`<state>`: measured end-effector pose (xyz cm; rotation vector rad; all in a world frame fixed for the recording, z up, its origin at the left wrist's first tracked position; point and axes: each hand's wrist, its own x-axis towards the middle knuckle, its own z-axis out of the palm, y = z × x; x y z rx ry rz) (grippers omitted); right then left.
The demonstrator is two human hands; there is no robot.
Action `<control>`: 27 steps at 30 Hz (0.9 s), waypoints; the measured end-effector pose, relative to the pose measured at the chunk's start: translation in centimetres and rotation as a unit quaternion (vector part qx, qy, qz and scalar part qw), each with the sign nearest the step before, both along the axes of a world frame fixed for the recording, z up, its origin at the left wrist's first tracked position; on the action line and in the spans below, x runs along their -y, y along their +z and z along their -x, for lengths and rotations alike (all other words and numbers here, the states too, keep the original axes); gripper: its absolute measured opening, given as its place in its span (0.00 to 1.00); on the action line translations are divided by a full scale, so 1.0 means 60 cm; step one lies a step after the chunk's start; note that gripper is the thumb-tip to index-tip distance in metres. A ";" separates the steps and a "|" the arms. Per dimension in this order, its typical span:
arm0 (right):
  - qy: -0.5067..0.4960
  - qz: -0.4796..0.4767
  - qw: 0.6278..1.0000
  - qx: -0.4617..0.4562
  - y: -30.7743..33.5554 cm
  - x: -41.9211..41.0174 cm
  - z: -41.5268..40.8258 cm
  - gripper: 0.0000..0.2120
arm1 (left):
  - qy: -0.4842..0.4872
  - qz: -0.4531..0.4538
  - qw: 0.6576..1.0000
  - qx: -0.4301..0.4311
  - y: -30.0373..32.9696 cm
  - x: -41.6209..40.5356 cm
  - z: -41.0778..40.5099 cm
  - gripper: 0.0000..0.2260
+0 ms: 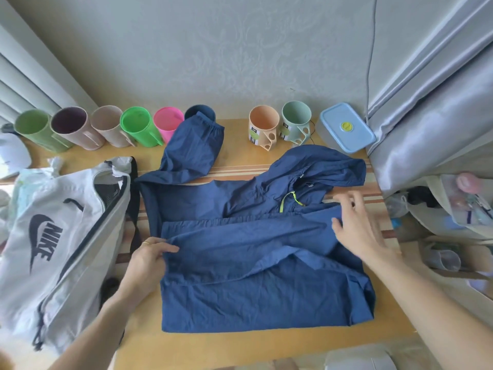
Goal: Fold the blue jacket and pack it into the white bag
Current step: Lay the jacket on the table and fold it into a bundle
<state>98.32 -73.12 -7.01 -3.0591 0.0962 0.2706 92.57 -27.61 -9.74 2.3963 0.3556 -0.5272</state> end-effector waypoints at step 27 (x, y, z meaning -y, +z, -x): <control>0.117 0.009 0.988 -0.102 -0.153 0.022 0.132 0.46 | -0.191 -0.194 0.959 0.083 -0.088 0.120 0.053 0.26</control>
